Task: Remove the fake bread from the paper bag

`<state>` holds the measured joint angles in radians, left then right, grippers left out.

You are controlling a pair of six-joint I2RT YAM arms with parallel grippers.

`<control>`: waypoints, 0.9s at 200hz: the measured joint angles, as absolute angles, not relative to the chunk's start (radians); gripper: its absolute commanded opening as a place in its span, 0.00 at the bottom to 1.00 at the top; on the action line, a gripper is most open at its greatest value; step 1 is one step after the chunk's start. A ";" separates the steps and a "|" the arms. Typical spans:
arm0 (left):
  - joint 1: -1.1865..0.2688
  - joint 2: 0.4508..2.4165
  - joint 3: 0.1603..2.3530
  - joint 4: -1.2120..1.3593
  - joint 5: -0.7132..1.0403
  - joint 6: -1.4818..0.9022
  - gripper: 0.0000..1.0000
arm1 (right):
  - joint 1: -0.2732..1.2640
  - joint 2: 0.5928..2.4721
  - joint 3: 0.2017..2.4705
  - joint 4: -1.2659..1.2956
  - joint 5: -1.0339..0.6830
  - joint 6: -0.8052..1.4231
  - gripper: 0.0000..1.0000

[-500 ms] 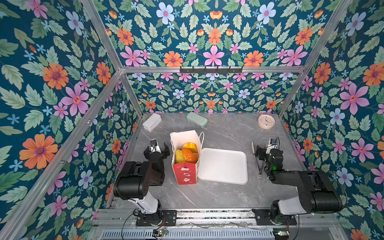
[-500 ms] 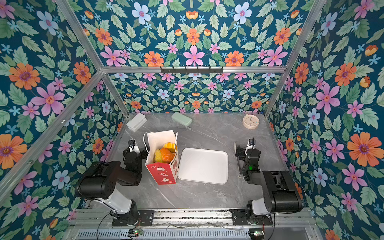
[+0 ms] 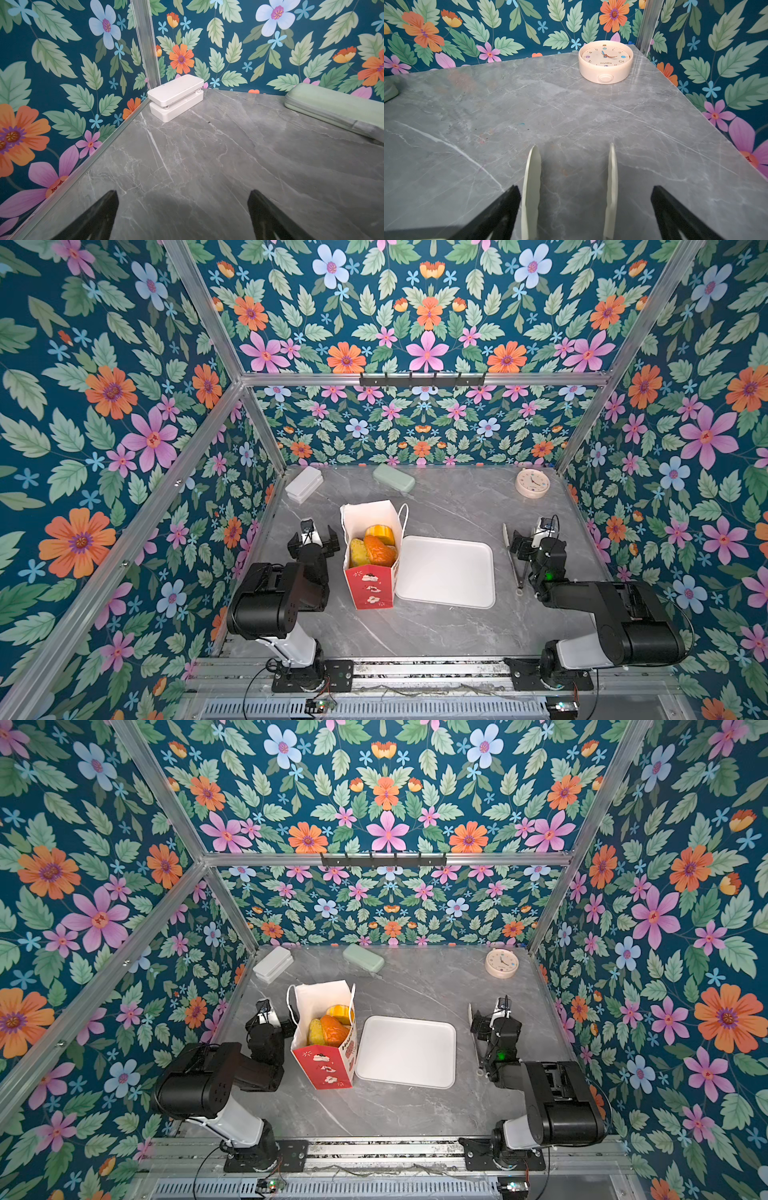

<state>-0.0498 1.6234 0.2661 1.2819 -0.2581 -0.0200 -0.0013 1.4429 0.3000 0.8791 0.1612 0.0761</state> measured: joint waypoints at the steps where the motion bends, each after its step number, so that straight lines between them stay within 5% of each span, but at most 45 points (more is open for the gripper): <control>1: -0.050 1.623 0.266 1.282 -0.258 -0.020 1.00 | -0.001 1.443 0.300 0.879 0.161 0.076 0.99; 180: -0.048 1.592 0.235 1.287 -0.274 -0.028 1.00 | -0.001 1.443 0.300 0.879 0.161 0.076 0.99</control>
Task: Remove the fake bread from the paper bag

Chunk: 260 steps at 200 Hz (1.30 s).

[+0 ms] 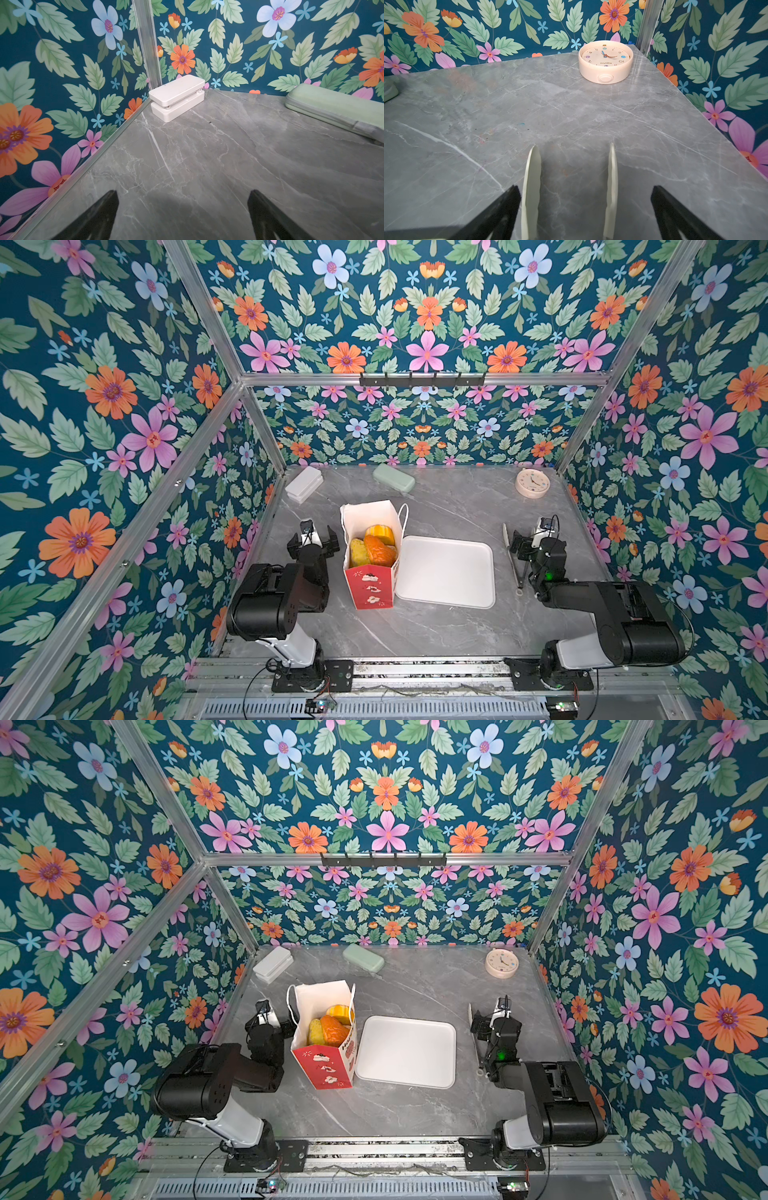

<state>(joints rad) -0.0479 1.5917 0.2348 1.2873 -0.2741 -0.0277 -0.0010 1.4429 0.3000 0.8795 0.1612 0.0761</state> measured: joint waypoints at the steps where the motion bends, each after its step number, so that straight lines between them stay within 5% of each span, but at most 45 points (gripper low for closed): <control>1: -0.048 1.589 0.232 1.290 -0.274 -0.028 1.00 | -0.001 1.443 0.300 0.879 0.161 0.076 0.99; 55: -0.054 1.240 0.255 1.129 -0.329 -0.033 0.98 | 0.041 1.187 0.372 0.650 0.237 0.082 0.96; 112: -0.060 0.759 0.577 0.446 -0.377 -0.295 0.94 | 0.163 0.962 0.515 0.260 0.326 0.159 0.95; 199: -0.061 0.592 1.065 -0.652 0.334 -0.379 0.90 | 0.240 0.899 0.665 -0.228 0.263 0.257 0.95; 260: -0.060 0.575 1.036 -0.894 0.562 -0.272 0.87 | 0.243 0.917 0.643 -0.281 0.231 0.297 0.95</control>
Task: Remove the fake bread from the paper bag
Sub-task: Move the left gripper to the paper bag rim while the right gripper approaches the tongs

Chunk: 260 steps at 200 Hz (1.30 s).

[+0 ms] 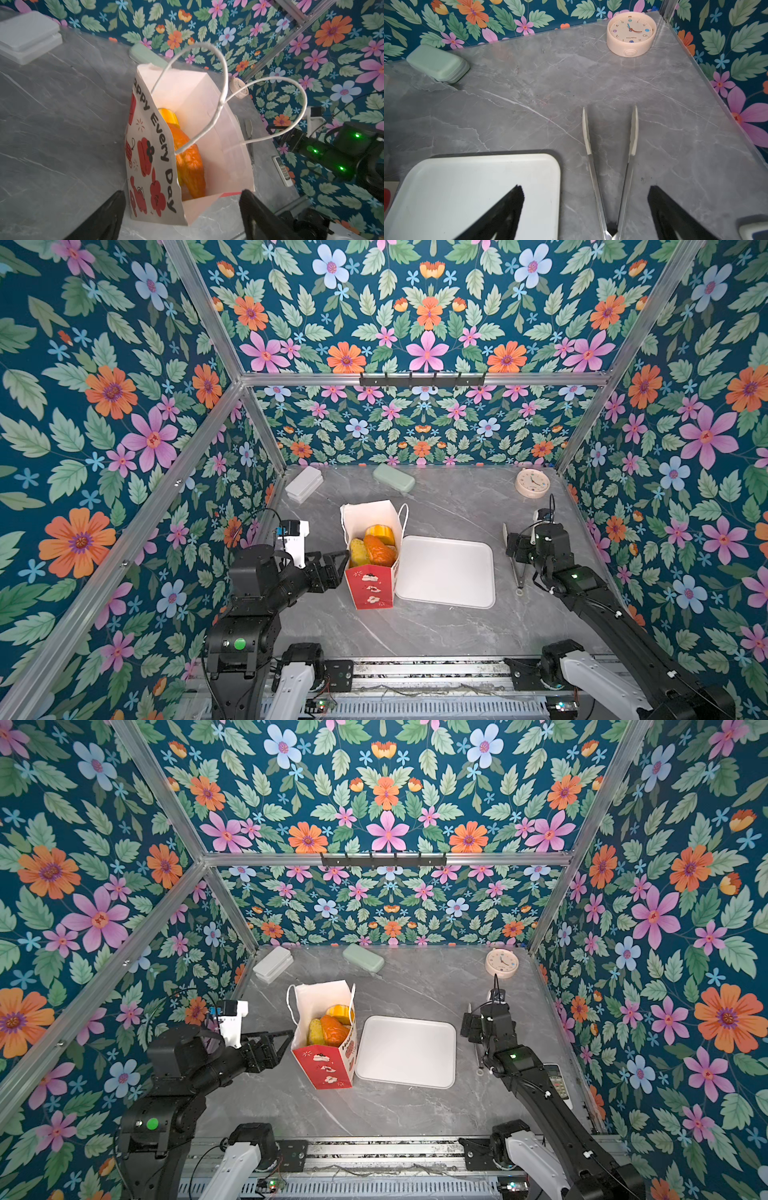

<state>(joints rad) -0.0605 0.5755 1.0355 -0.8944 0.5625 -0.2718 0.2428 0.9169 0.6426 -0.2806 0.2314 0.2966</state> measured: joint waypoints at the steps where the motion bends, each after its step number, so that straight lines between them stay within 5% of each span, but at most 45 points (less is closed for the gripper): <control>1: -0.060 0.576 1.035 -0.894 0.564 -0.271 0.87 | 0.243 0.916 0.642 -0.281 0.231 0.297 0.95; 214: -0.182 0.812 0.975 -0.682 0.361 -0.230 0.78 | 0.243 0.928 0.582 -0.274 0.221 0.322 0.95; 260: -0.289 0.857 0.987 -0.680 0.194 -0.235 0.57 | 0.243 0.944 0.582 -0.259 0.221 0.322 0.95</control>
<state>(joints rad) -0.2893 0.8566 0.9867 -0.6804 0.1940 -0.2348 0.2428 0.9436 0.5816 -0.2588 0.2211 0.3218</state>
